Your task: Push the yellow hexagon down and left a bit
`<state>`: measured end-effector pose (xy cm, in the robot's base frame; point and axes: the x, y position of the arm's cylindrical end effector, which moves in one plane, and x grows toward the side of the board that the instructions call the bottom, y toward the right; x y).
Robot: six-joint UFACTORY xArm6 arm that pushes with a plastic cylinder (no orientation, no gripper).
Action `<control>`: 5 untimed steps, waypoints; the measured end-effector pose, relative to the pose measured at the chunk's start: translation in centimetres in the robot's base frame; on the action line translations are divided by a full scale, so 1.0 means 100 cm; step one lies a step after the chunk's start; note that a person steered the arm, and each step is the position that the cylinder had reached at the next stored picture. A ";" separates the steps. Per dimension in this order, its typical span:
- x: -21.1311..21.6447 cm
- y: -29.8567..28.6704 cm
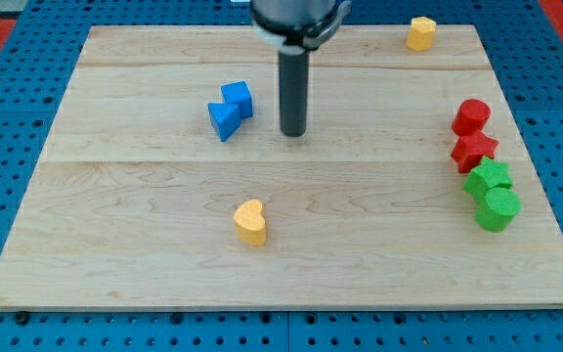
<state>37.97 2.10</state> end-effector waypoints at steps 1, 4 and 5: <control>-0.036 0.049; -0.154 0.255; -0.188 0.259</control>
<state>19.21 28.01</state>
